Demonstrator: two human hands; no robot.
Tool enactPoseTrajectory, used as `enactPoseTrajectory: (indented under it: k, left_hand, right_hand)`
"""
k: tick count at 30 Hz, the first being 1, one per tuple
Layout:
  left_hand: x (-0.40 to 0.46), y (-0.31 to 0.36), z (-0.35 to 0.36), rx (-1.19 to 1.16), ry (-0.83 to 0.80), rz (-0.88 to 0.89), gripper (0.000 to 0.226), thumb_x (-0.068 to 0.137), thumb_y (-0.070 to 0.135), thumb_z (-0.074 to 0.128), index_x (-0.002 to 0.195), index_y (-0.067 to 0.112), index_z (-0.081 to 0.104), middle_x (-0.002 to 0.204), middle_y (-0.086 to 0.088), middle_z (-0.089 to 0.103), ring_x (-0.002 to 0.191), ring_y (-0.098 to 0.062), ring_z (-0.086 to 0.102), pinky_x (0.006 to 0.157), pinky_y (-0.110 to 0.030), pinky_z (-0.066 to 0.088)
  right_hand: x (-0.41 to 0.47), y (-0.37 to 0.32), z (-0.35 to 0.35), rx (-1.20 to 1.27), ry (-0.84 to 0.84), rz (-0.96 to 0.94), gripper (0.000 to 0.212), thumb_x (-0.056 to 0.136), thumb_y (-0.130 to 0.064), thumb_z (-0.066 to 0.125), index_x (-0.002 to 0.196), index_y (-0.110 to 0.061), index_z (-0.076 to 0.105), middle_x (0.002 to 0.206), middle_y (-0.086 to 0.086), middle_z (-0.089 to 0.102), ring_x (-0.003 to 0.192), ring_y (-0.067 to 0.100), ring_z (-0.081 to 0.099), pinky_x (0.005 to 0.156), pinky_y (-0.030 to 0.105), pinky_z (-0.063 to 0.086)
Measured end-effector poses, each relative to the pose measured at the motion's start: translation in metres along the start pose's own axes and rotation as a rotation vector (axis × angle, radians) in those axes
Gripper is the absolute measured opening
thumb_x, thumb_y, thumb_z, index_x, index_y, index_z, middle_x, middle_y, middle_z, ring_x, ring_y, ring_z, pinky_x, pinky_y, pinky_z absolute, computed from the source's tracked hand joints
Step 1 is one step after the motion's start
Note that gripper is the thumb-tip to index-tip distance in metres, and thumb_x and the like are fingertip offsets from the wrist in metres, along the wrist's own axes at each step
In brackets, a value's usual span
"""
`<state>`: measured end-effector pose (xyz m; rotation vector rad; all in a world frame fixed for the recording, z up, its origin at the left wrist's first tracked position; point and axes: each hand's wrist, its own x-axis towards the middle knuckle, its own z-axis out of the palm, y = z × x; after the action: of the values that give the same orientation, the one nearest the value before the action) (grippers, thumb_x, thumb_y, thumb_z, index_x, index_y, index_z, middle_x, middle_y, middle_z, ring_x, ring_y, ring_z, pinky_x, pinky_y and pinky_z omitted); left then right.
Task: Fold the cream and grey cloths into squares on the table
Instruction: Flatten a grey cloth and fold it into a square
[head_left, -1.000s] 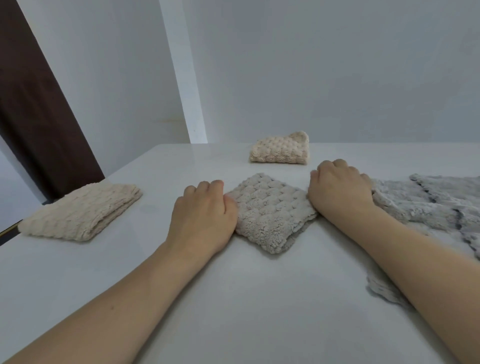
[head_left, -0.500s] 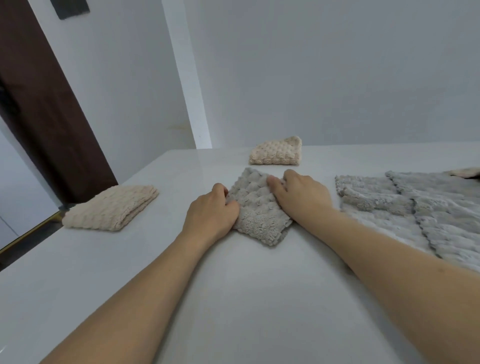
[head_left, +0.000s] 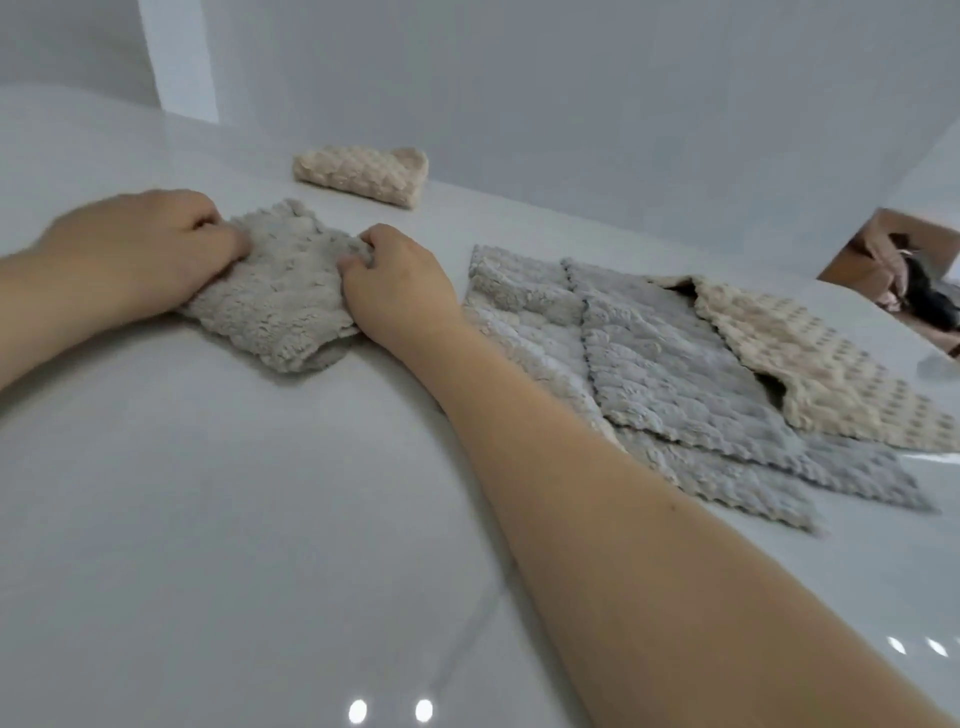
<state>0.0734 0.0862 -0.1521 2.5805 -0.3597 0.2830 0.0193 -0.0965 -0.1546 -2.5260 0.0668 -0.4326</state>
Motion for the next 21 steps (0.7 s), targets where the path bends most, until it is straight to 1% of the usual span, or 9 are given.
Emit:
enactPoseTrajectory:
  k: [2, 3, 5, 8, 10, 12, 15, 18, 21]
  left_hand:
    - [0.029, -0.031, 0.02, -0.016, 0.006, 0.01, 0.051, 0.068, 0.07, 0.045, 0.075, 0.022, 0.059, 0.079, -0.014, 0.06, 0.082, -0.036, 0.058, 0.082, -0.049, 0.051]
    - [0.045, -0.05, 0.03, -0.038, -0.011, 0.015, 0.055, 0.064, 0.074, 0.049, 0.074, 0.021, 0.057, 0.076, -0.017, 0.059, 0.079, -0.037, 0.057, 0.08, -0.05, 0.051]
    - [0.053, -0.061, 0.033, -0.061, 0.0, 0.023, 0.065, 0.059, 0.083, 0.052, 0.074, 0.02, 0.053, 0.08, -0.023, 0.059, 0.079, -0.037, 0.056, 0.079, -0.05, 0.051]
    - [0.016, -0.016, 0.012, 0.008, 0.02, 0.058, 0.041, 0.078, 0.061, 0.041, 0.079, 0.022, 0.052, 0.082, -0.012, 0.059, 0.081, -0.034, 0.055, 0.077, -0.045, 0.048]
    - [-0.005, 0.007, 0.003, 0.037, 0.023, 0.071, 0.035, 0.085, 0.053, 0.038, 0.083, 0.02, 0.05, 0.087, -0.013, 0.058, 0.085, -0.034, 0.053, 0.076, -0.043, 0.044]
    - [-0.015, 0.01, -0.001, 0.09, 0.005, 0.058, 0.029, 0.096, 0.041, 0.038, 0.088, 0.015, 0.049, 0.09, -0.014, 0.056, 0.085, -0.034, 0.05, 0.074, -0.041, 0.04]
    - [-0.035, 0.008, -0.002, 0.153, 0.03, 0.033, 0.029, 0.099, 0.035, 0.034, 0.094, 0.01, 0.047, 0.088, -0.012, 0.051, 0.084, -0.033, 0.048, 0.072, -0.04, 0.038]
    - [-0.064, 0.012, -0.01, 0.176, 0.039, 0.001, 0.028, 0.099, 0.033, 0.033, 0.093, 0.008, 0.044, 0.078, -0.007, 0.049, 0.08, -0.033, 0.049, 0.066, -0.038, 0.035]
    - [-0.092, 0.018, -0.02, 0.169, 0.031, -0.048, 0.026, 0.098, 0.031, 0.034, 0.092, 0.008, 0.043, 0.073, -0.004, 0.045, 0.073, -0.031, 0.047, 0.06, -0.037, 0.03]
  right_hand:
    - [0.002, 0.004, 0.0, 0.018, 0.018, -0.004, 0.02, 0.094, -0.023, 0.044, 0.104, -0.012, 0.057, 0.103, 0.005, 0.062, 0.094, 0.026, 0.056, 0.084, 0.041, 0.048]
    - [0.003, 0.005, 0.0, 0.046, 0.026, 0.003, 0.02, 0.094, -0.023, 0.045, 0.105, -0.012, 0.057, 0.103, 0.005, 0.063, 0.095, 0.026, 0.056, 0.083, 0.04, 0.048]
    - [0.005, 0.008, -0.001, 0.096, 0.039, 0.027, 0.023, 0.094, -0.023, 0.046, 0.11, -0.013, 0.059, 0.107, 0.006, 0.063, 0.098, 0.025, 0.056, 0.082, 0.035, 0.046]
    - [0.01, 0.011, -0.002, 0.134, 0.046, 0.038, 0.029, 0.096, -0.025, 0.048, 0.119, -0.014, 0.062, 0.116, 0.006, 0.064, 0.106, 0.024, 0.056, 0.082, 0.029, 0.042]
    - [0.011, 0.011, -0.004, 0.172, 0.037, 0.042, 0.028, 0.096, -0.027, 0.05, 0.116, -0.014, 0.065, 0.114, 0.005, 0.066, 0.106, 0.023, 0.058, 0.084, 0.03, 0.044]
    - [0.007, 0.009, -0.007, 0.185, 0.007, 0.043, 0.026, 0.096, -0.027, 0.052, 0.113, -0.014, 0.067, 0.11, 0.004, 0.067, 0.102, 0.022, 0.059, 0.082, 0.029, 0.045]
    - [-0.002, 0.003, -0.014, 0.133, -0.07, 0.017, 0.028, 0.096, -0.028, 0.054, 0.115, -0.012, 0.066, 0.111, 0.005, 0.067, 0.102, 0.02, 0.059, 0.081, 0.026, 0.043]
    - [-0.019, -0.007, -0.02, 0.123, -0.13, 0.011, 0.026, 0.095, -0.027, 0.054, 0.109, -0.009, 0.068, 0.102, 0.007, 0.069, 0.097, 0.022, 0.061, 0.084, 0.031, 0.048]
    - [-0.041, -0.015, -0.024, 0.114, -0.172, 0.016, 0.027, 0.096, -0.029, 0.053, 0.111, -0.011, 0.067, 0.103, 0.005, 0.069, 0.098, 0.021, 0.061, 0.088, 0.032, 0.048]
